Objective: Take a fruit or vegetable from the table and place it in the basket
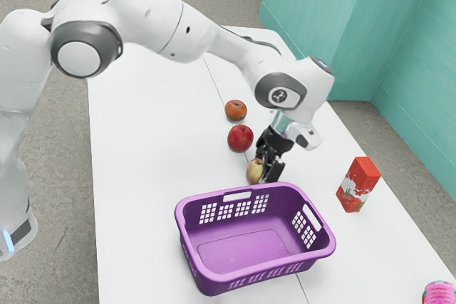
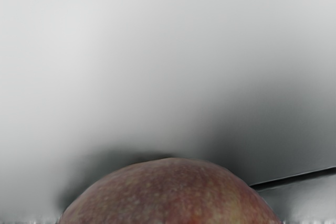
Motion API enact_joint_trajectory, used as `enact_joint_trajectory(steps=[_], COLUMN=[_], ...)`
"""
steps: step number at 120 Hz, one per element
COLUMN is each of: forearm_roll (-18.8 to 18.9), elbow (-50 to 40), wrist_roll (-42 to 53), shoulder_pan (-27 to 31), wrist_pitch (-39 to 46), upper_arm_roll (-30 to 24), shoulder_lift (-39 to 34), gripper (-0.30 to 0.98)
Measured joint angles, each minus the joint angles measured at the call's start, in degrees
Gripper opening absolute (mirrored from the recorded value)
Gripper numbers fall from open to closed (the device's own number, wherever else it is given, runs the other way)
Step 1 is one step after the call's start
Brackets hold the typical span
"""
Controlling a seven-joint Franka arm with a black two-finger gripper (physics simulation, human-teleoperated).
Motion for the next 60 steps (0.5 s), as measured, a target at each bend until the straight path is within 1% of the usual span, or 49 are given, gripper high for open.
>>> enact_joint_trajectory(steps=[8,20,31,37,45,60], forearm_roll=[-0.01,0.26,0.92,1.18,1.40,2.01], elbow=[-0.47,-0.64,-0.66,-0.71,-0.73,-0.62], wrist_roll=[-0.02,-0.37,-0.76,-0.96,-1.25,-1.74], shoulder_pan=[0.00,-0.01,-0.07,-0.10,-0.22,-0.51], wrist_pitch=[0.01,-0.15,-0.01,0.10,0.20,0.24], upper_arm_roll=[0.00,-0.08,-0.11,-0.16,-0.18,-0.26], shoulder_lift=[-0.24,-0.61,-0.67,-0.63,-0.61,-0.85], gripper=[0.68,0.48,0.39,0.38,0.42,0.43])
